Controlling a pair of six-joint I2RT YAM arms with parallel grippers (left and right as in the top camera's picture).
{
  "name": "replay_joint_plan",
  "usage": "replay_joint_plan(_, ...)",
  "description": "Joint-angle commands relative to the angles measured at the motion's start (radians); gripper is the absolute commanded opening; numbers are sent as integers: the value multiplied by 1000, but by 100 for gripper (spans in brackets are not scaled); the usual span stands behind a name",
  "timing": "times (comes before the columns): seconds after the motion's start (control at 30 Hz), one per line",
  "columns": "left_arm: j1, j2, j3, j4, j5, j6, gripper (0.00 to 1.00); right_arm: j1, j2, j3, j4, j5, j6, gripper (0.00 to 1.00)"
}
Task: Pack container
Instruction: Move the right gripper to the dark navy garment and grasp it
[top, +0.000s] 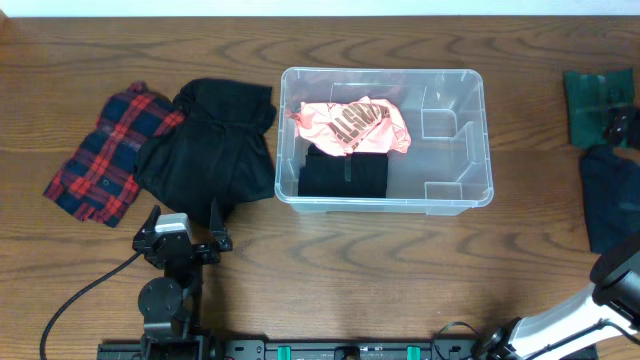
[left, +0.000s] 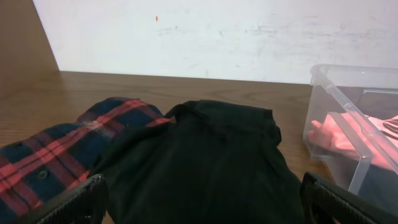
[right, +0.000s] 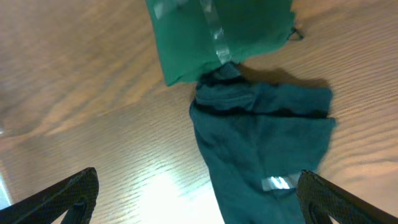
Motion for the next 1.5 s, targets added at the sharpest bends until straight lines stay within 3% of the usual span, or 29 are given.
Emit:
replay_joint_plan(0.0, 5, -7, -30, -20, -5, -5, 98, -22, 12, -74, 60, 11, 28, 99)
replay_joint_plan(0.53, 5, -7, -30, -20, -5, -5, 98, -179, 12, -314, 302, 28, 72, 99)
replay_joint_plan(0.67, 5, -7, -30, -20, -5, -5, 98, -205, 12, -393, 364, -107, 95, 99)
replay_joint_plan(0.8, 5, -6, -30, -20, -5, -5, 98, -205, 12, -432, 355, -196, 182, 99)
replay_joint_plan(1.0, 5, -6, -30, -20, -5, -5, 98, -172, 12, -435, 296, -284, 189, 99)
replay_joint_plan(1.47, 5, -7, -30, -20, -5, -5, 98, -55, -42, -422, 183, -297, 213, 99)
